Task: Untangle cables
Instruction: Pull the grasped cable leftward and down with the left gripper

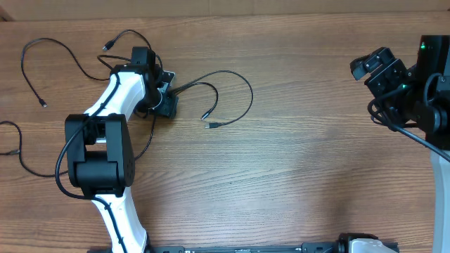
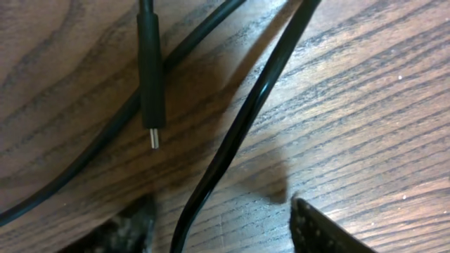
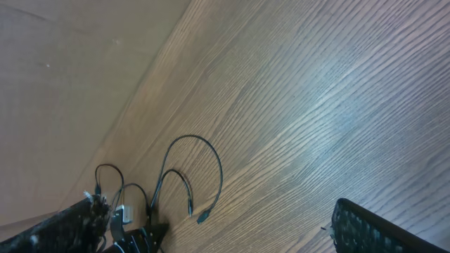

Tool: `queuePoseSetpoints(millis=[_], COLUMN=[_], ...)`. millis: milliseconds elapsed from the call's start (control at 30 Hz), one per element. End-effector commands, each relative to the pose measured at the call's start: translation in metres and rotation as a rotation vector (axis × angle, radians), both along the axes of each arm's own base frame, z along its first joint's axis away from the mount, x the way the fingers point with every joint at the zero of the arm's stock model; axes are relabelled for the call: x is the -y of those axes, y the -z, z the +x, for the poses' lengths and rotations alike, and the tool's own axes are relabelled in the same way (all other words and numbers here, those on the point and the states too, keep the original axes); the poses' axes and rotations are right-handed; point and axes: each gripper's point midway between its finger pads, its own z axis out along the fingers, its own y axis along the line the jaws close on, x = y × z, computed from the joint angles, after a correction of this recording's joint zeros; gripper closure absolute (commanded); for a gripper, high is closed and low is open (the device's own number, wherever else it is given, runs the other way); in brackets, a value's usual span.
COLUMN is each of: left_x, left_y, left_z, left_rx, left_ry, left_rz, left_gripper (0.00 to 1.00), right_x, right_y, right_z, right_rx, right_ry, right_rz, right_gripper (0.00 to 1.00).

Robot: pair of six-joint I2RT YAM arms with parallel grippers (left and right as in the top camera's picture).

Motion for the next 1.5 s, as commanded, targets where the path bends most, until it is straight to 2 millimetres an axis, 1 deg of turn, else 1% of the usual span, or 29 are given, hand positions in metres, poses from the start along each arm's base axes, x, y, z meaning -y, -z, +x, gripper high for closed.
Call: queuePoseSetpoints(millis=[0,67,133,167,200,267,300,333,400,467,533,633,733,867,900,1000,1100,1133,1233,1333,1467], left_x=[0.000,0.000,0.001,0.001,0.001,0.001,-0.001,-0.004,-0.009,-0.009,-0.009,-0.007,-0.001,0.000,0.000,-0.005,-0.017,-0.024,-0.032,-0.041,-0.063], left_y=[0.009,0.012,0.017,0.020,0.022,0.022,0.023,0.022,0.017,0.009,-0.004,-0.034,-0.070,-0.110,-0.122,-0.143,-0.160,-0.169,-0.180,-0.186,-0.184], left_z=[-0.004,-0.007,-0.013,-0.017,-0.019,-0.023,-0.023,-0.024,-0.023,-0.021,-0.017,-0.006,0.005,0.014,0.014,0.012,0.006,0.001,-0.005,-0.014,-0.033], left_rx=[-0.015,-0.023,-0.037,-0.048,-0.056,-0.068,-0.071,-0.073,-0.076,-0.076,-0.075,-0.056,-0.026,0.013,0.022,0.028,0.033,0.042,0.054,0.045,-0.026], left_ry=[0.017,0.017,0.017,0.017,0.017,0.017,0.016,0.013,-0.019,-0.023,-0.037,-0.106,-0.220,-0.336,-0.376,-0.506,-0.680,-0.752,-0.777,-0.823,-1.019], left_rz=[-0.006,-0.006,-0.008,-0.011,-0.011,-0.010,0.002,0.015,0.044,0.046,0.043,0.025,-0.028,-0.058,-0.068,-0.085,-0.077,-0.081,-0.085,-0.084,-0.067], left_gripper=[0.42,0.43,0.48,0.55,0.59,0.75,0.91,0.96,0.96,0.96,0.96,0.96,0.96,0.96,0.96,0.96,0.96,0.96,0.96,0.96,0.96], right_x=[0.003,0.003,0.003,0.003,0.003,0.003,0.003,0.003,0.003,0.003,0.003,0.003,0.003,0.003,0.003,0.003,0.003,0.003,0.003,0.003,0.003], right_y=[-0.003,-0.003,-0.003,-0.003,-0.003,-0.003,-0.003,-0.003,-0.003,-0.003,-0.003,-0.003,-0.003,-0.003,-0.003,-0.003,-0.003,-0.003,-0.003,-0.003,-0.003], right_z=[0.000,0.000,0.000,0.000,0.000,0.000,0.000,0.000,0.000,0.000,0.000,0.000,0.000,0.000,0.000,0.000,0.000,0.000,0.000,0.000,0.000], right_rx=[0.013,0.013,0.013,0.013,0.013,0.013,0.013,0.013,0.013,0.013,0.013,0.013,0.013,0.013,0.013,0.013,0.013,0.013,0.013,0.013,0.013], right_ry=[0.005,0.005,0.005,0.005,0.005,0.005,0.005,0.005,0.005,0.005,0.005,0.005,0.005,0.005,0.005,0.005,0.005,0.005,0.005,0.005,0.005], right_rz=[-0.011,-0.011,-0.011,-0.011,-0.011,-0.011,-0.011,-0.011,-0.011,-0.011,-0.011,-0.011,-0.011,-0.011,-0.011,-0.011,-0.011,-0.011,-0.011,-0.011,-0.011], right_gripper=[0.00,0.00,0.00,0.00,0.00,0.00,0.00,0.00,0.00,0.00,0.00,0.00,0.00,0.00,0.00,0.00,0.00,0.00,0.00,0.00,0.00])
